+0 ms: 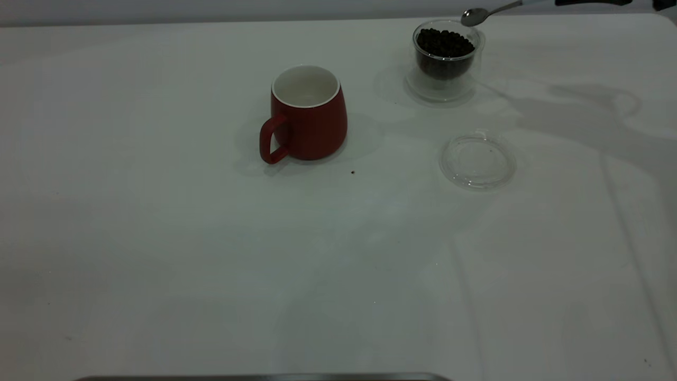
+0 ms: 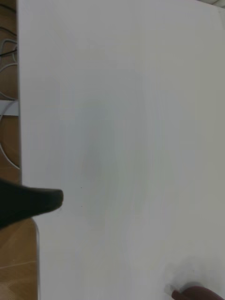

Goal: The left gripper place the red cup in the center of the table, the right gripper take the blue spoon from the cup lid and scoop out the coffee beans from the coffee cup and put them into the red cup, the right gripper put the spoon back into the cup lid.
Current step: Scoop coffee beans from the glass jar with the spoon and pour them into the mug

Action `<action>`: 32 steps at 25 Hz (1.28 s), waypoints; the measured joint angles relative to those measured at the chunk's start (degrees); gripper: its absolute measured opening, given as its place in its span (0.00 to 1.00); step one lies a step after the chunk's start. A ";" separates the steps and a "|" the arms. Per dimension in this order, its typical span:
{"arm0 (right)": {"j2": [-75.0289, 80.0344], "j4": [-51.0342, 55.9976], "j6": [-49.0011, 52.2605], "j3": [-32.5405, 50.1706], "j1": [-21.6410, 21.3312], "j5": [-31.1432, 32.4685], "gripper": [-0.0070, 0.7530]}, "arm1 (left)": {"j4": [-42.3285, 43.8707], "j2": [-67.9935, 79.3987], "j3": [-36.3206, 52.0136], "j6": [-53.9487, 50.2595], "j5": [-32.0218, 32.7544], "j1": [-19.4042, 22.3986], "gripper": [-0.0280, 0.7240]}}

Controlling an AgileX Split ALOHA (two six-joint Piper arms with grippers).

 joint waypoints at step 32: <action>2.56 -2.01 4.10 -0.95 3.95 -3.08 0.16 | 0.00 0.00 0.00 -0.11 0.00 0.00 0.82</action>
